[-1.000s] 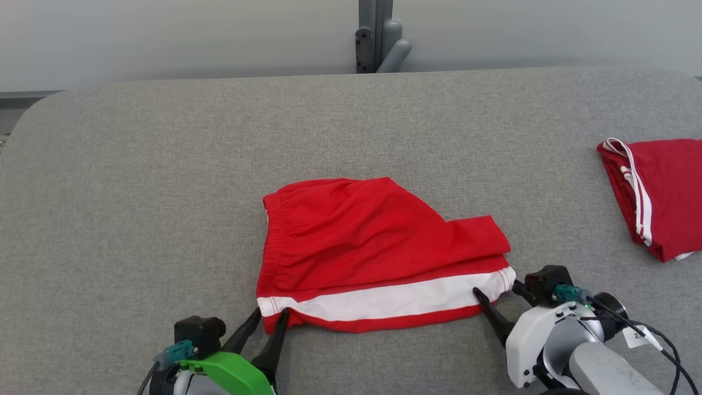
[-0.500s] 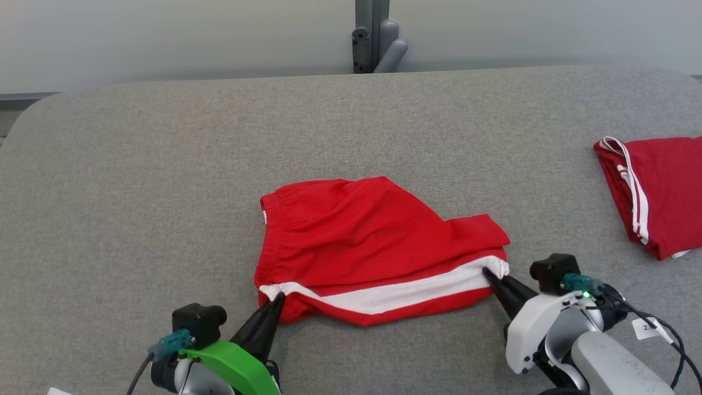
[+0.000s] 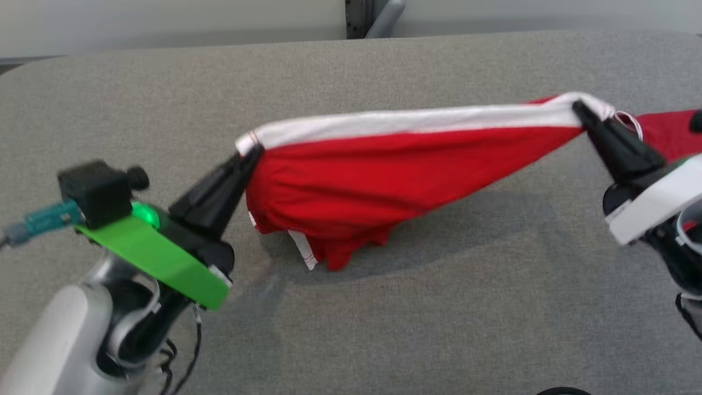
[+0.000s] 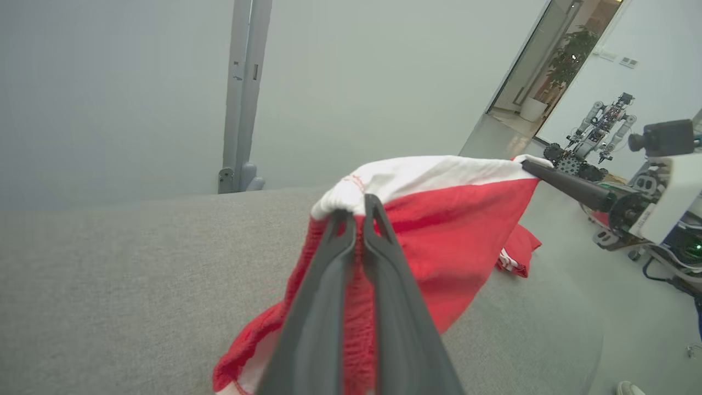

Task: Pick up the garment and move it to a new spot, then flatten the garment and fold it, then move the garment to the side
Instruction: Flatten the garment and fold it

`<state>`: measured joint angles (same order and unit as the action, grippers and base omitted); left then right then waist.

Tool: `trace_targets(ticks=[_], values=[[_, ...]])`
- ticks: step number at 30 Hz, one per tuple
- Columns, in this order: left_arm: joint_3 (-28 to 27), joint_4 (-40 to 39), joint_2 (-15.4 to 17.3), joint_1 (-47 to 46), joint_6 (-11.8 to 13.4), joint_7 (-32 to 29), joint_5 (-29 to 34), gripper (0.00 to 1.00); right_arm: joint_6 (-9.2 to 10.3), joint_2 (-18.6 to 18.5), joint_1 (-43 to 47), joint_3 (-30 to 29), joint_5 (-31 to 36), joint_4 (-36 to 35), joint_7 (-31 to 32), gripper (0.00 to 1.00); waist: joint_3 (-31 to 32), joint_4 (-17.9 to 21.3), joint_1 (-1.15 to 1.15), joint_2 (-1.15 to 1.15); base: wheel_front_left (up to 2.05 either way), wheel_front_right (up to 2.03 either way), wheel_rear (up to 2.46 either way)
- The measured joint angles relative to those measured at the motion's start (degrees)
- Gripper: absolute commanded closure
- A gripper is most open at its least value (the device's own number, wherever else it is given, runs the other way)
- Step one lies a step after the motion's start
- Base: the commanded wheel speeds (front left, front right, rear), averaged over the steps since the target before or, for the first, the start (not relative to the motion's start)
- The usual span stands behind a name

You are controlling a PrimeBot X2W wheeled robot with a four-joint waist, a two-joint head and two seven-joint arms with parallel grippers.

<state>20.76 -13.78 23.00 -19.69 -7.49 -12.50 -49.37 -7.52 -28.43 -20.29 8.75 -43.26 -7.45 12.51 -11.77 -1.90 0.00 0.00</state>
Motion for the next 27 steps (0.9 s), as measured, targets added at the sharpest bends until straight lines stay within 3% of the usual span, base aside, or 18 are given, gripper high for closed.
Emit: trace_targets(ticks=[4,8,11,13,16,22,27], values=[[0.0,-0.1,1.5,-10.9,0.0,-3.5,-1.0,1.00,0.02,-0.4,-8.1,-0.9,-0.9,-2.4,5.5,1.00,-3.1,0.1,0.00,0.00,0.00,0.00,0.00],[3.5,6.5,3.2,-28.3,0.0,-3.8,4.1,1.00,0.04,-1.9,-22.8,0.0,5.7,-0.2,8.7,1.00,-8.1,0.2,-0.01,0.00,0.00,0.00,0.00],[6.6,15.3,2.5,-38.0,0.0,-0.3,6.4,1.00,0.04,1.8,-33.0,2.5,9.3,6.3,7.4,1.00,-11.7,0.3,-0.01,0.00,0.00,0.00,0.00],[7.6,21.0,1.6,-43.7,0.0,2.8,8.1,1.00,-0.01,4.4,-38.9,3.3,13.0,11.2,5.1,1.00,-13.9,0.4,-0.02,0.00,0.00,0.00,0.00],[7.6,29.3,-0.2,-53.5,0.0,9.2,11.6,1.00,-0.01,5.2,-48.6,4.6,20.3,18.6,0.0,1.00,-17.1,0.7,-0.02,0.00,0.00,0.00,0.00],[9.0,43.9,-2.5,-64.3,0.0,24.0,19.4,1.00,-0.01,10.4,-60.5,4.2,27.1,31.5,-11.7,1.00,-22.3,1.3,-0.02,0.00,0.00,0.00,0.00],[10.5,49.7,-2.0,-68.7,0.0,27.2,21.2,1.00,0.01,13.5,-65.4,7.5,29.8,39.3,-17.5,1.00,-25.5,2.6,-0.02,0.00,0.00,0.00,0.00]])
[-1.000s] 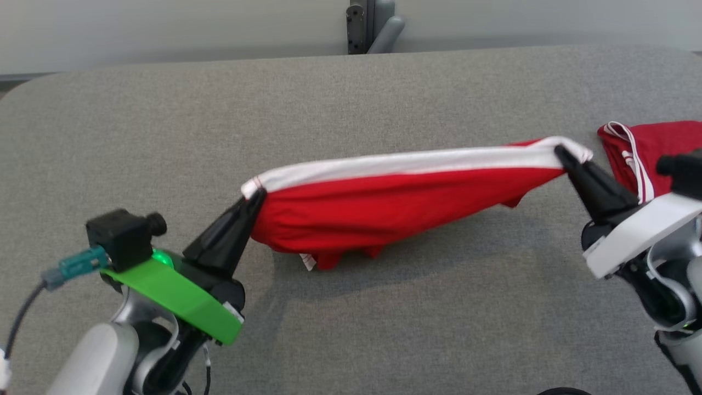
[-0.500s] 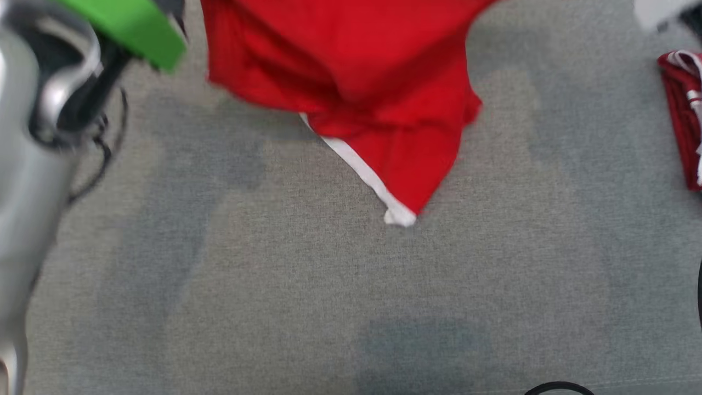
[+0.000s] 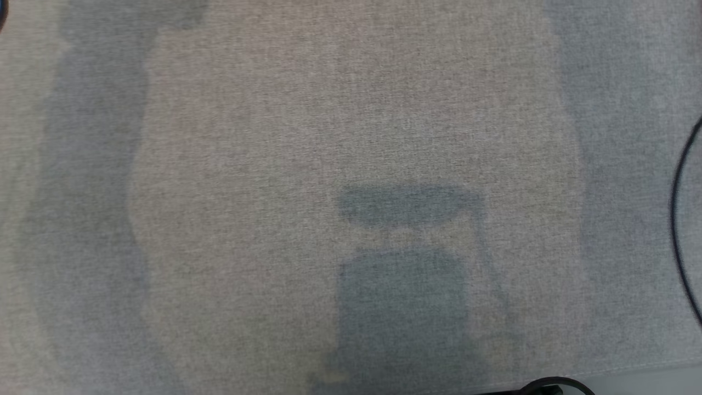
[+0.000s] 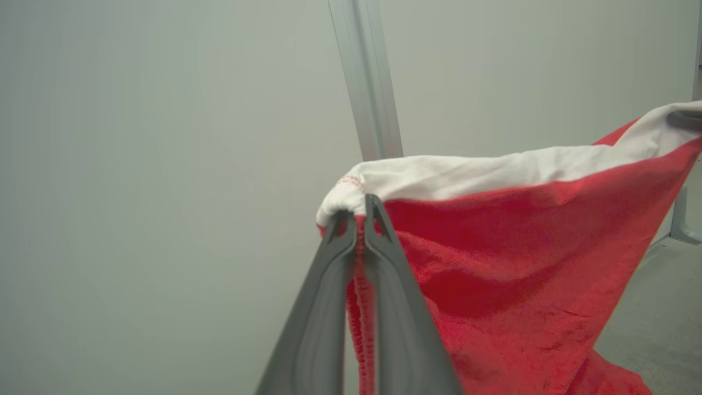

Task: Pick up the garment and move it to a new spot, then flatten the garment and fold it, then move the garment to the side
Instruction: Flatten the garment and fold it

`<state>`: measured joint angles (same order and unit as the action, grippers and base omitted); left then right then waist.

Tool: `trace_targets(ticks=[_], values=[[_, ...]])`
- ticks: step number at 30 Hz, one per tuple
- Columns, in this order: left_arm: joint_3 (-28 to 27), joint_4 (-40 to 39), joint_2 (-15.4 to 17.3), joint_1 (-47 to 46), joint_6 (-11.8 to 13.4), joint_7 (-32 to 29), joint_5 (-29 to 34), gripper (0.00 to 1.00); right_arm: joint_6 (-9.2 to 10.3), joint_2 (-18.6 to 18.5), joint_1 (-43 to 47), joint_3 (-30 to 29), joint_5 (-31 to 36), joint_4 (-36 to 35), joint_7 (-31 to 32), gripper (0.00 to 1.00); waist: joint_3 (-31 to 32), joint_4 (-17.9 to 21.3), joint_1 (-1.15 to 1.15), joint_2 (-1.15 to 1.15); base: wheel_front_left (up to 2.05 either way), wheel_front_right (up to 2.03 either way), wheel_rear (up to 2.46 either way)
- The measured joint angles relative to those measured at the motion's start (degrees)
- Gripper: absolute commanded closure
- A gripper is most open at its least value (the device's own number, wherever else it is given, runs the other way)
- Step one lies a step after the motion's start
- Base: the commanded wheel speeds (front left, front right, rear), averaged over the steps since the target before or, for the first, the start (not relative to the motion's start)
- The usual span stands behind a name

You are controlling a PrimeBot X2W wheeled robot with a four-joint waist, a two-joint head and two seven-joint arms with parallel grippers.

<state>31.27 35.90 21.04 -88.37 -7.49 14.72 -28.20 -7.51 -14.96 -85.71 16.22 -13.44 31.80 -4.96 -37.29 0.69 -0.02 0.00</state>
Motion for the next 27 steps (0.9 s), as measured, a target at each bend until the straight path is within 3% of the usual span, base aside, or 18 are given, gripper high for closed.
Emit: trace_targets(ticks=[3,8,15,19,23,27], values=[[2.3,-0.1,0.8,2.4,0.0,0.2,-1.2,1.00,-0.02,1.4,1.7,3.2,-1.3,2.8,-3.6,1.00,-1.2,1.2,0.00,0.00,0.00,0.00,0.00],[3.2,-10.3,3.9,14.9,0.0,0.3,-2.6,1.00,-0.02,1.3,13.7,9.9,-5.3,1.7,-8.7,1.00,-2.2,3.2,0.01,0.00,0.00,0.00,0.00],[-1.9,-25.7,8.7,37.0,0.0,0.3,-3.0,1.00,-0.03,-5.4,36.0,9.6,-10.7,-10.7,-10.0,1.00,-1.0,3.5,0.02,0.00,0.00,0.00,0.00],[-5.5,-31.6,8.4,51.3,0.7,0.3,-2.0,1.00,-0.03,-6.8,48.7,6.1,-11.1,-16.5,-10.1,1.00,1.2,3.1,0.02,0.00,0.00,0.00,0.00],[-5.4,-35.3,7.6,63.8,1.8,0.3,1.2,1.00,-0.03,-7.1,58.8,3.2,-11.5,-19.7,-10.1,1.00,4.9,2.8,0.02,0.00,0.00,0.00,0.00],[-5.6,-37.0,4.5,74.4,3.2,0.3,2.3,1.00,-0.04,-8.3,65.9,2.2,-10.1,-20.7,-9.5,1.00,8.8,2.6,0.02,0.00,0.00,0.00,0.00]])
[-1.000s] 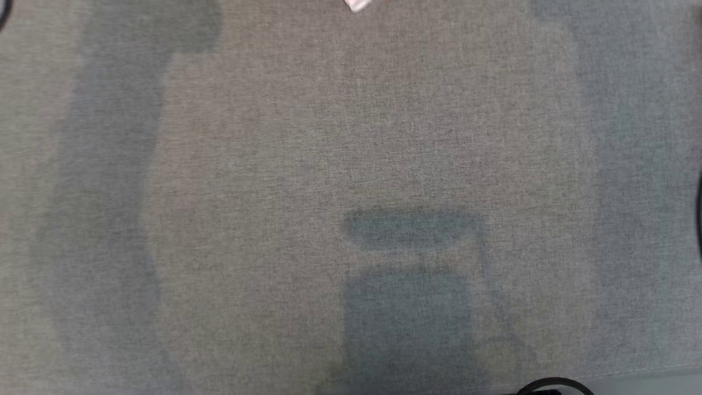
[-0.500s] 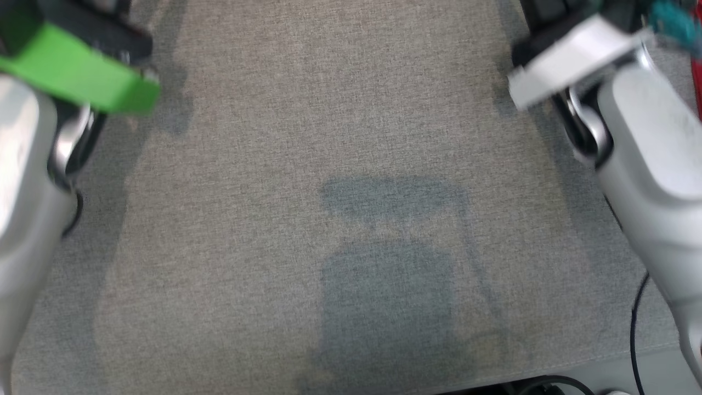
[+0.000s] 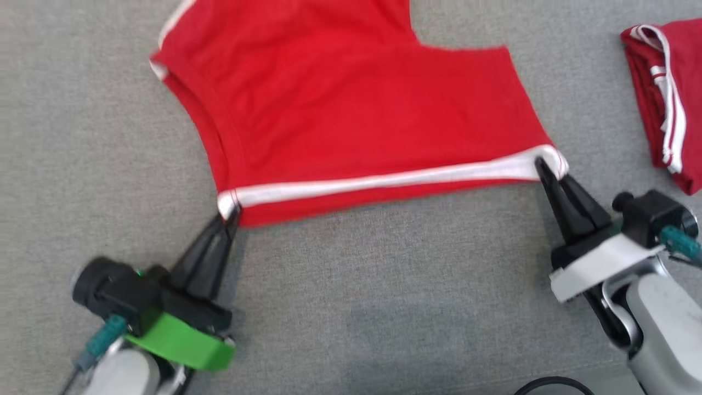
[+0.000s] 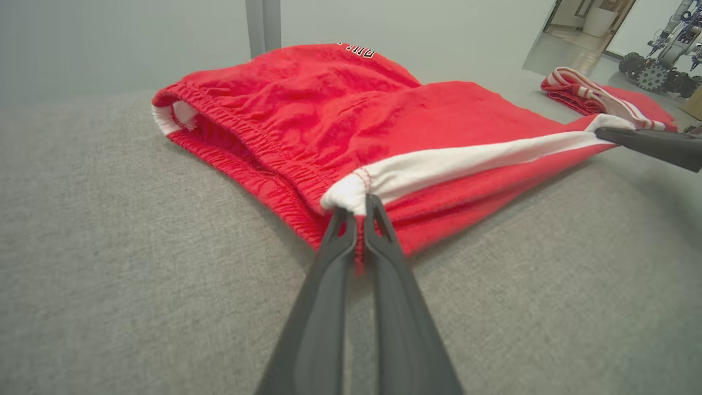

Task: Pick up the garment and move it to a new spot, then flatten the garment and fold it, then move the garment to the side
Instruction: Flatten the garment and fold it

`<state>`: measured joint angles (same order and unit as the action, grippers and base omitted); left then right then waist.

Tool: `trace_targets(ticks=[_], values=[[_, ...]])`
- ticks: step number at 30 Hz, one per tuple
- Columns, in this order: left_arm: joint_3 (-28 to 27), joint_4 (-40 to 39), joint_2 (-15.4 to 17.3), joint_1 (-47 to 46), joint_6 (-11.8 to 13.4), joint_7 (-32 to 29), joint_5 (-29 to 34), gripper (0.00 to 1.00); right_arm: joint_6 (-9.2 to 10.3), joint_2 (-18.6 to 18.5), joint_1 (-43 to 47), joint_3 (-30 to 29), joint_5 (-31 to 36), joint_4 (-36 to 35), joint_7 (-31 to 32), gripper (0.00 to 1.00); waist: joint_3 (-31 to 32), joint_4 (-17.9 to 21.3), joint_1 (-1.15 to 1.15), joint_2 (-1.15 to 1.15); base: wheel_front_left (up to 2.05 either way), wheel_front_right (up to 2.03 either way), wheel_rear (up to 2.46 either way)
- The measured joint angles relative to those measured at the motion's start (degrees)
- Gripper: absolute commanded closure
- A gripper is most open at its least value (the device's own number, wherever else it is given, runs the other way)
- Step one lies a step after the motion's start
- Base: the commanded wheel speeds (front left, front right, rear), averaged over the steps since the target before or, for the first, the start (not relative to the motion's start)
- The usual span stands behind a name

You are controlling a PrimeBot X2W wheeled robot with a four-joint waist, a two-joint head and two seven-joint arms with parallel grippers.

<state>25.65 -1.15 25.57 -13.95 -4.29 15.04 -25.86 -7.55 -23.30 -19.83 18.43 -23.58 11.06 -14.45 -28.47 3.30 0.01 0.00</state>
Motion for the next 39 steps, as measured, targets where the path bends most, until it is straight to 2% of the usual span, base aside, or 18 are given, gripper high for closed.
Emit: trace_targets(ticks=[14,23,26,31,36,39], values=[[-3.6,1.0,-11.1,20.7,1.0,0.0,4.7,1.00,-0.08,-2.0,22.4,-5.3,-0.5,-4.4,4.7,1.00,12.1,-2.6,0.00,0.00,0.00,0.00,0.00],[-4.8,-0.3,-13.1,30.6,1.3,0.0,5.8,1.00,-0.34,-3.0,34.9,-9.6,-1.4,-11.6,9.4,1.00,15.7,-6.2,0.00,0.00,0.00,0.00,0.00],[-4.7,0.0,-13.2,30.9,1.2,-0.3,5.4,1.00,-0.35,-3.2,35.7,-10.5,-2.2,-14.0,11.5,1.00,16.1,-7.0,0.00,0.00,0.00,0.00,0.00],[-5.2,-1.6,-15.5,30.3,0.7,-4.0,-0.4,1.00,-0.05,-5.3,33.8,-10.3,-6.0,-19.2,16.5,1.00,16.1,-7.6,0.00,0.00,0.00,0.00,0.00],[-5.7,-6.2,-16.0,24.2,0.1,-10.7,-5.0,1.00,0.00,-10.1,22.8,-10.1,-8.3,-23.4,22.5,1.00,14.0,-8.0,0.00,0.00,0.00,0.00,0.00],[-5.6,-7.7,-16.6,21.0,0.1,-13.7,-6.5,1.00,0.01,-11.2,17.5,-9.5,-9.5,-23.5,24.8,1.00,13.0,-8.4,0.00,0.00,0.00,0.00,0.00]])
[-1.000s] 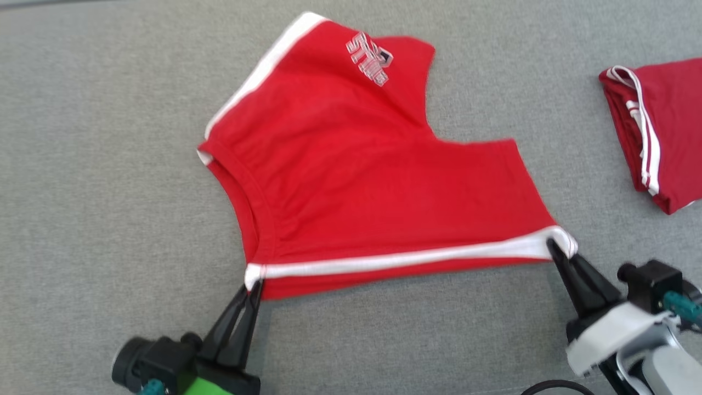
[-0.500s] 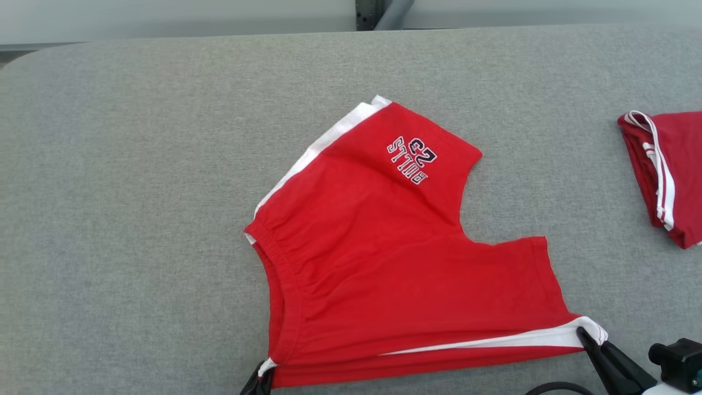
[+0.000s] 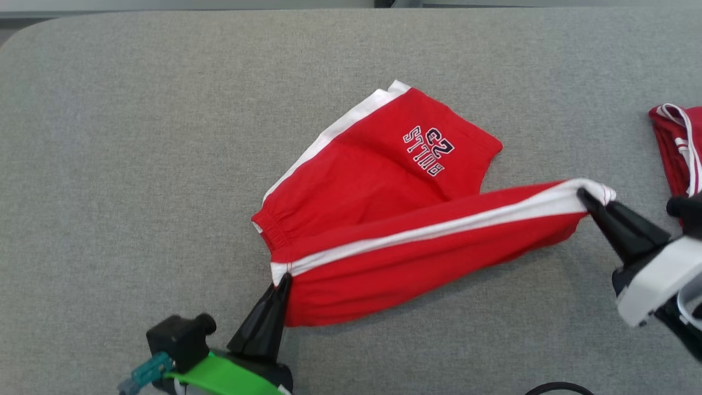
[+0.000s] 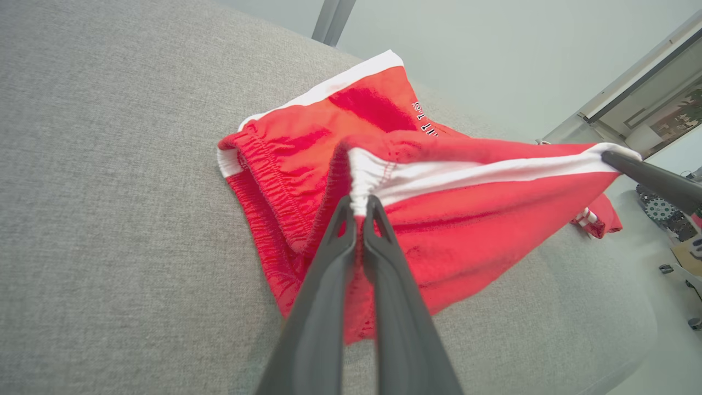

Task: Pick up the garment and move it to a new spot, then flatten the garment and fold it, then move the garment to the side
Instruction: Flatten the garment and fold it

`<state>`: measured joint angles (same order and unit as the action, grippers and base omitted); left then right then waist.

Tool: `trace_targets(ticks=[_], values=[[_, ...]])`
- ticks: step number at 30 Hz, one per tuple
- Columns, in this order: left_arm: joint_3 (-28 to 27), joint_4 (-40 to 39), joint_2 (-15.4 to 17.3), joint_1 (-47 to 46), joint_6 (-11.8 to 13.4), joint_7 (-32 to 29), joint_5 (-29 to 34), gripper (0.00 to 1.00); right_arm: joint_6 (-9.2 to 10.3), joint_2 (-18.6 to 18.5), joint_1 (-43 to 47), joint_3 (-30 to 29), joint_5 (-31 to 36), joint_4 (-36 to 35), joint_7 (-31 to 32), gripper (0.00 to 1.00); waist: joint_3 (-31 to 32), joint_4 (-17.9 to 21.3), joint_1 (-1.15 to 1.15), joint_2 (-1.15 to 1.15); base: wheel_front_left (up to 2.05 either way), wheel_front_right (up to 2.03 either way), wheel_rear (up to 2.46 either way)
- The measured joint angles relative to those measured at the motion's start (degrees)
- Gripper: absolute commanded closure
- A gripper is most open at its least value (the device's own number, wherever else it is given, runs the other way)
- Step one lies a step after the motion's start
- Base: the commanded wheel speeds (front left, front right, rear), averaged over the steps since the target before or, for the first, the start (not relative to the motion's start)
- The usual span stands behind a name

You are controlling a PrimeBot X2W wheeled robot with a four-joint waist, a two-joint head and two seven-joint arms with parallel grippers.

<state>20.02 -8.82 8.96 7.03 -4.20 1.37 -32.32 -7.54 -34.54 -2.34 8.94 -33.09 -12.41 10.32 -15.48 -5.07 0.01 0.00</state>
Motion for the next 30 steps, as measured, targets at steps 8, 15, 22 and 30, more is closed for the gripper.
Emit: trace_targets(ticks=[8,15,22,30], values=[[-0.3,0.0,-4.2,-12.4,3.9,-8.9,-6.1,1.00,0.01,-2.2,-22.5,7.8,-1.7,9.1,5.9,1.00,-3.2,-4.0,0.00,0.00,0.00,0.00,0.00],[0.3,9.6,-5.8,-23.6,7.7,-8.8,-9.6,1.00,0.01,-0.9,-36.8,14.3,-2.3,21.3,7.4,1.00,-4.8,-9.2,-0.01,0.00,0.00,0.00,0.00],[3.4,20.5,-6.0,-31.4,8.3,-6.5,-12.5,1.00,0.01,0.5,-44.8,20.5,-3.3,30.7,7.2,1.00,-6.2,-13.1,-0.01,0.00,0.00,0.00,0.00],[7.8,25.4,-6.1,-34.2,8.8,-4.6,-16.2,1.00,0.01,-0.2,-49.3,25.6,-5.1,35.7,4.3,0.00,-6.9,-14.4,-0.01,0.00,0.00,0.00,0.00]])
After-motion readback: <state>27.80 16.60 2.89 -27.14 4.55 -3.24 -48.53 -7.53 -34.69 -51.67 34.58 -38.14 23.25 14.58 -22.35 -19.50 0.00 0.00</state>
